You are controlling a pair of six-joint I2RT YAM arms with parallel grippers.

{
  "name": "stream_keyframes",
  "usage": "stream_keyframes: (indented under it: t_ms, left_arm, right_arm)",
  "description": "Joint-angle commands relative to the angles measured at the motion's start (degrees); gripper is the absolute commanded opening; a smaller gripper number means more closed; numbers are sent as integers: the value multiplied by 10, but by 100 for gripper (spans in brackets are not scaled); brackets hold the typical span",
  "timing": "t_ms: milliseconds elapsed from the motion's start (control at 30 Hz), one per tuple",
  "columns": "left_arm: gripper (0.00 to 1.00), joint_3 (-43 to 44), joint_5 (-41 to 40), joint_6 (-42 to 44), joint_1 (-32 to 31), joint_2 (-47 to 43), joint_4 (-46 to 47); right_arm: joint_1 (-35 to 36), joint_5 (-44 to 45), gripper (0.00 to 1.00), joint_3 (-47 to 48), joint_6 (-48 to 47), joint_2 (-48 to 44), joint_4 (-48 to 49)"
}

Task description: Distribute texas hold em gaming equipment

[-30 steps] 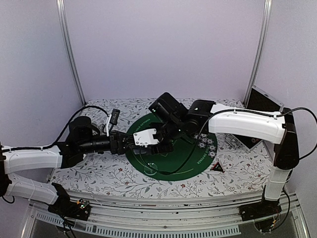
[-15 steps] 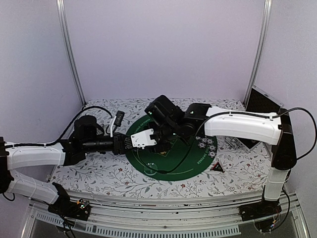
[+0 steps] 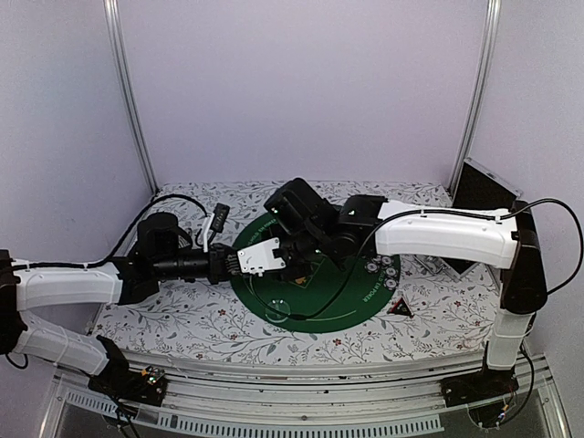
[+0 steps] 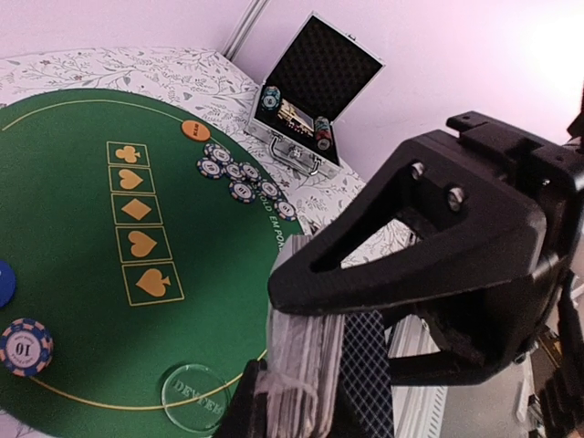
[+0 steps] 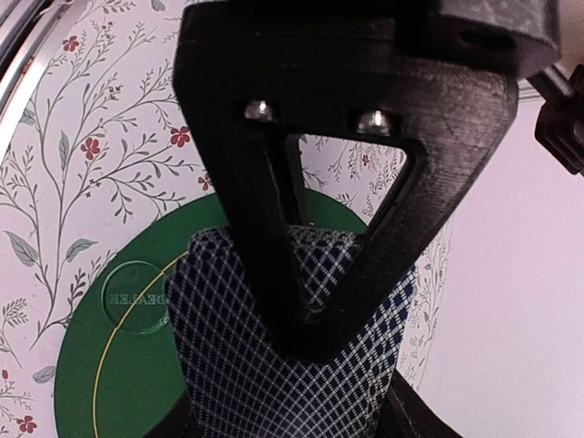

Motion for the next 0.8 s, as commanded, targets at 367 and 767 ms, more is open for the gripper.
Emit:
stream_keyframes:
  t_ms: [367, 767]
  left_arm:
    - [0, -4, 25, 114, -12, -121, -43]
    - [0, -4, 41, 151, -27, -194, -19]
  right_arm:
    - [-75, -287, 99, -222, 232, -252, 312]
    - [-117, -429, 97, -204, 494, -195, 315]
